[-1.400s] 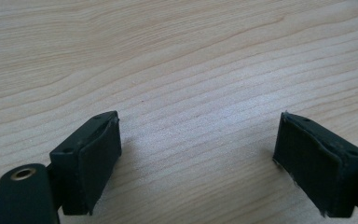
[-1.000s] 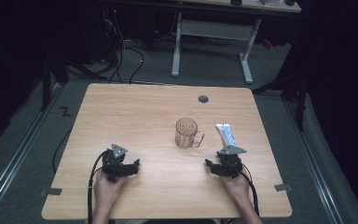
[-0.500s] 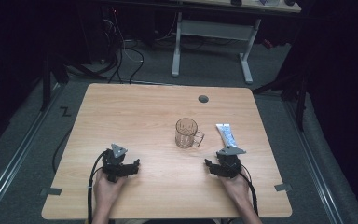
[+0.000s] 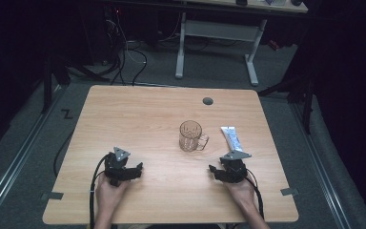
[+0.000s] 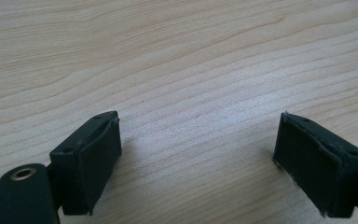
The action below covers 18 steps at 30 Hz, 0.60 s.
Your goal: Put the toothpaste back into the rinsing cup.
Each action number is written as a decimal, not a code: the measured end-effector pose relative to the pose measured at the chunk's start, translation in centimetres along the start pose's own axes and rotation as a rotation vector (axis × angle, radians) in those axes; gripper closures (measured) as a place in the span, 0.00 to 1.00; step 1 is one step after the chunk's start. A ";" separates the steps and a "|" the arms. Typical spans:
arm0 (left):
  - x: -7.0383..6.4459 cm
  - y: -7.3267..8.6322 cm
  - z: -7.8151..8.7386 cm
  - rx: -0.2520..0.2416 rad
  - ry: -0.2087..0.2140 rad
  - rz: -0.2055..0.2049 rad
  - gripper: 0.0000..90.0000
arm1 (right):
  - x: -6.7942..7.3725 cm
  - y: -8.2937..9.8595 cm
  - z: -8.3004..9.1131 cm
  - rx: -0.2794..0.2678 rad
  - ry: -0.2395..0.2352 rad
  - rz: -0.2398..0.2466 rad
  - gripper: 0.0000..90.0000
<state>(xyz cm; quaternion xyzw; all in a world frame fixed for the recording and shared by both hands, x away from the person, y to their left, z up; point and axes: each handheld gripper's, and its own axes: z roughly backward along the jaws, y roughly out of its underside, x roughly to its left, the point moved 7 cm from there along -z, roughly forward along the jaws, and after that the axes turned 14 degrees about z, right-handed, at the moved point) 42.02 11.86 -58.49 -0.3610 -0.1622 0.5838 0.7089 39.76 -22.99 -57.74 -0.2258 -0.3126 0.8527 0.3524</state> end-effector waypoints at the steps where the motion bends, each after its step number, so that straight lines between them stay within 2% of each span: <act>1: 0.0 0.0 0.0 0.000 0.000 0.000 0.17 | 0.0 0.0 0.1 -0.004 -0.003 -0.003 0.47; 5: 0.0 0.0 0.0 0.000 0.000 0.000 0.16 | 0.0 0.0 0.7 -0.042 0.000 -0.013 0.50; 12: 0.0 0.0 0.0 0.000 0.000 0.001 0.16 | -0.3 -0.1 2.1 -0.088 0.021 -0.011 0.49; 18: 0.0 0.0 0.0 0.000 0.000 0.000 0.16 | -0.9 0.3 3.4 -0.115 0.033 -0.037 0.48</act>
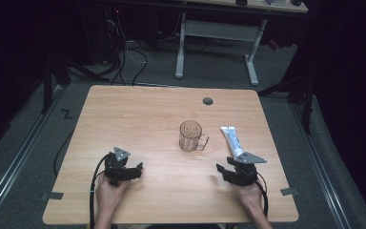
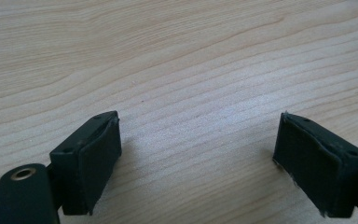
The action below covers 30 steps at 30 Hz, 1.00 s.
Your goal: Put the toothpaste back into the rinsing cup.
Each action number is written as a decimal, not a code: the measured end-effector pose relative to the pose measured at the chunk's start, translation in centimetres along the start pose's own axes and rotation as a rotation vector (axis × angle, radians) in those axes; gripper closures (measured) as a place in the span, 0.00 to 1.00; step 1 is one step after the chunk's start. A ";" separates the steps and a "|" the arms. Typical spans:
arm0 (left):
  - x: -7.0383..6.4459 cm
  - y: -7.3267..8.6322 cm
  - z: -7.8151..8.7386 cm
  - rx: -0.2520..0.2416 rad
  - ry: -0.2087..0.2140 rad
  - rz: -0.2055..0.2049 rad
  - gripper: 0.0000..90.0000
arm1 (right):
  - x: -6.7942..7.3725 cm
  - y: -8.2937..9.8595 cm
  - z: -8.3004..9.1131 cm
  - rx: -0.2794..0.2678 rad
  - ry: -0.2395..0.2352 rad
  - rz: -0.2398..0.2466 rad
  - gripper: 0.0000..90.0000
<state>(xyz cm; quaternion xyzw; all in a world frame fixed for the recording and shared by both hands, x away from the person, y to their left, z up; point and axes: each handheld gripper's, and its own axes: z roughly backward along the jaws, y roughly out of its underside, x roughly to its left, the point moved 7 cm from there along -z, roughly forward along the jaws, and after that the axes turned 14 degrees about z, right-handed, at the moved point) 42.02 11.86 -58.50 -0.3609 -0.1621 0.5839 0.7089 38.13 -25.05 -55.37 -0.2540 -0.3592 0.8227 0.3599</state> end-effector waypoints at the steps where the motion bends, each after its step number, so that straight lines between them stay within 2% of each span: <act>1: 0.0 0.0 0.0 0.000 0.000 0.000 0.16 | -0.3 0.1 0.4 -0.008 0.005 -0.012 0.48; 15: 0.0 0.0 0.0 0.000 0.000 0.000 0.16 | -1.9 0.7 1.9 -0.050 0.053 -0.057 0.45; 20: 0.0 0.0 0.0 0.000 0.000 0.000 0.16 | -3.0 0.7 2.4 -0.050 0.086 -0.078 0.45; 30: 0.0 0.0 0.0 0.000 0.000 -0.001 0.16 | -4.3 0.1 2.6 -0.040 0.105 -0.089 0.45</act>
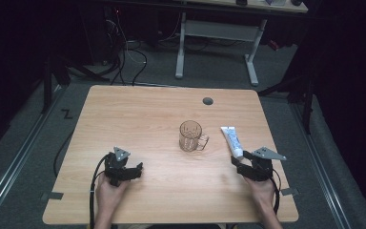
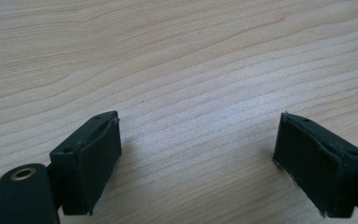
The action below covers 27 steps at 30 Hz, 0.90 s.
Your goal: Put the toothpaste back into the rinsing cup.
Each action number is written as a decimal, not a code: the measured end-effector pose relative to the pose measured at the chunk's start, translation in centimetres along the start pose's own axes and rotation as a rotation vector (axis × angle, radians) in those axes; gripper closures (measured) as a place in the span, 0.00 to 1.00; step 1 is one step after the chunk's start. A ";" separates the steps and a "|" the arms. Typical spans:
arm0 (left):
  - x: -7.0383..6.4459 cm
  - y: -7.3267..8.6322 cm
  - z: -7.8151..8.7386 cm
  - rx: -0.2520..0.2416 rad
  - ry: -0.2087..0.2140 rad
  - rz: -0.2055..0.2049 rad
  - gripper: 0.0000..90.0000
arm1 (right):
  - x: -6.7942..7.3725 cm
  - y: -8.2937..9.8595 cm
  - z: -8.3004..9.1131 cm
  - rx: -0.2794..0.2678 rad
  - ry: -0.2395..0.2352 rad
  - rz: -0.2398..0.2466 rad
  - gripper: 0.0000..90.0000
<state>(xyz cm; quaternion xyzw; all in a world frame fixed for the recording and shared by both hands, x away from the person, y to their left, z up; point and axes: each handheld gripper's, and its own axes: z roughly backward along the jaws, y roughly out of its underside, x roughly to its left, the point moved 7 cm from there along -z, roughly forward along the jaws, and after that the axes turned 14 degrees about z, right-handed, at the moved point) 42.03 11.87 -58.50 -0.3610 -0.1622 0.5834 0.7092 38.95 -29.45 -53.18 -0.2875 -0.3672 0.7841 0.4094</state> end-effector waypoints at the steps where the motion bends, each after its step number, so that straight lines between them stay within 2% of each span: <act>1: 0.0 0.0 0.0 0.000 0.000 0.000 0.16 | -0.1 -0.1 0.0 -0.002 0.000 0.000 0.45; 14: 0.0 0.0 0.0 0.000 0.000 0.000 0.16 | -1.1 -1.4 -0.2 -0.023 -0.009 0.003 0.49; 17: 0.0 0.0 0.0 0.000 0.000 0.000 0.16 | -1.6 -1.9 -0.1 -0.042 -0.009 -0.003 0.49; 24: 0.0 0.0 0.0 0.000 0.001 -0.001 0.16 | -2.0 -2.9 -0.2 -0.029 -0.016 0.002 0.50; 27: 0.0 0.0 0.0 0.000 0.001 -0.001 0.16 | -2.2 -3.2 -0.5 -0.013 -0.037 -0.016 0.49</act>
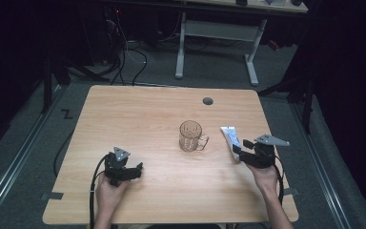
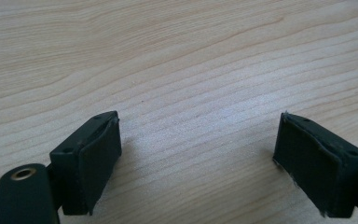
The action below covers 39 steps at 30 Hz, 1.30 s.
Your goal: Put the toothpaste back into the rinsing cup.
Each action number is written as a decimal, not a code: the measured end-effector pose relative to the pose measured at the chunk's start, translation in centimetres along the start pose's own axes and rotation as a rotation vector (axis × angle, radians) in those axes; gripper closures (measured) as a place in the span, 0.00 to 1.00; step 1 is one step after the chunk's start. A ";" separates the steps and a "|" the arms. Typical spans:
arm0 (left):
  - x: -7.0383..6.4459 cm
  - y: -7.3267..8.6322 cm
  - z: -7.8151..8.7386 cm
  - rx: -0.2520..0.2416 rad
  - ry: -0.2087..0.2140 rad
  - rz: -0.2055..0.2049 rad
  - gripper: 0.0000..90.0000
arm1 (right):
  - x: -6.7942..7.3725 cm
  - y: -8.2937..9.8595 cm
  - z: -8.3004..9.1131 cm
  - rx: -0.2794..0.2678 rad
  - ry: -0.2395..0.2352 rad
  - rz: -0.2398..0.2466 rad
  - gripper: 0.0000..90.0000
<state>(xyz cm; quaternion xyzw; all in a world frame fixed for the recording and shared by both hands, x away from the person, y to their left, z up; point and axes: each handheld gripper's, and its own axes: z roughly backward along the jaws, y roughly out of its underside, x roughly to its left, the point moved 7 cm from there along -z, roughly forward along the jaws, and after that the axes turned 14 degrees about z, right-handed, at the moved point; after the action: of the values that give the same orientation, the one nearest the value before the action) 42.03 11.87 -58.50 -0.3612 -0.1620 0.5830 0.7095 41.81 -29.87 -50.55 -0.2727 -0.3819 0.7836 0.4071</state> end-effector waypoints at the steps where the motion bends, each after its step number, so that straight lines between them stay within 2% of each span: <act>1: 0.0 0.0 0.0 0.000 0.000 0.000 0.16 | -0.1 -0.1 -0.1 0.004 -0.005 -0.006 0.50; 6: 0.0 0.0 0.0 0.000 0.000 0.000 0.16 | -0.5 -0.7 -0.5 0.042 -0.025 -0.027 0.48; 12: 0.0 0.0 0.0 0.000 0.000 0.000 0.16 | -1.1 -1.1 -1.4 0.125 -0.044 -0.010 0.46; 18: 0.0 0.0 0.0 0.000 0.000 0.000 0.16 | -1.7 -1.8 -2.4 0.178 -0.033 0.003 0.44; 21: 0.0 0.0 0.0 0.000 0.001 -0.001 0.16 | -2.0 -2.1 -2.8 0.189 -0.025 -0.006 0.42; 26: 0.0 0.0 0.0 0.000 0.001 -0.001 0.16 | -2.5 -2.6 -3.5 0.218 -0.036 -0.008 0.40; 33: 0.0 0.0 0.0 -0.001 0.001 0.000 0.16 | -2.6 -3.4 -4.2 0.243 -0.032 0.001 0.43; 39: 0.0 0.0 0.0 -0.001 0.001 0.000 0.16 | -2.8 -3.9 -5.2 0.288 -0.045 -0.001 0.44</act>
<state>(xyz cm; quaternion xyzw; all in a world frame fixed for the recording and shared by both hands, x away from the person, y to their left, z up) 42.04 11.87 -58.50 -0.3618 -0.1618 0.5829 0.7093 48.75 -28.79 -49.94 -0.1934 -0.2747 0.8360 0.4339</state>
